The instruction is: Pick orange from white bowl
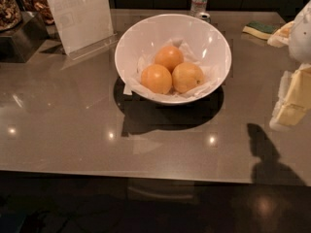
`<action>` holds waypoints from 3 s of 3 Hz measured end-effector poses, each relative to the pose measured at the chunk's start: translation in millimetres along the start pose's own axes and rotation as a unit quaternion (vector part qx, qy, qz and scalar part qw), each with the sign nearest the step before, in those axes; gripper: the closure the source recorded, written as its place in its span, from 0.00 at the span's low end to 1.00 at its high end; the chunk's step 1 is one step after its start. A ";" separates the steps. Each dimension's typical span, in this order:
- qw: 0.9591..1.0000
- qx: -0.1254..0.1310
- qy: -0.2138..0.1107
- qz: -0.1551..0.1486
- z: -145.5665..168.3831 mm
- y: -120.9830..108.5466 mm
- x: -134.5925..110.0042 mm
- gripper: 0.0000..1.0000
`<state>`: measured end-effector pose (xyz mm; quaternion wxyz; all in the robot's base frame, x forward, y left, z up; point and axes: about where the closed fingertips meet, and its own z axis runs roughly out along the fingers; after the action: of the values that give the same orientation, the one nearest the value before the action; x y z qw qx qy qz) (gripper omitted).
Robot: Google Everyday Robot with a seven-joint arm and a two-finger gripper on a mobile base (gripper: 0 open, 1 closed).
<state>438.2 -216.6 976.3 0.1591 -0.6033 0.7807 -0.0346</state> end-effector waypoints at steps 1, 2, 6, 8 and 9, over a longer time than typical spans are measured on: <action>1.000 0.003 0.001 -0.002 0.0 -2.9 -3.1 0.00; 0.999 -0.016 -0.030 0.002 19.4 -27.3 -23.3 0.00; 0.987 -0.075 -0.134 0.043 98.6 -103.2 -109.0 0.00; 0.987 -0.071 -0.137 0.045 99.5 -105.2 -110.1 0.42; 0.986 -0.082 -0.137 0.048 111.4 -100.7 -113.3 0.39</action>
Offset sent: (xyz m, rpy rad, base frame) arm 0.0941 0.0428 -0.0219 0.1876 0.0715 0.0431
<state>589.3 -120.4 919.0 0.2164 -0.5751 0.7797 0.1206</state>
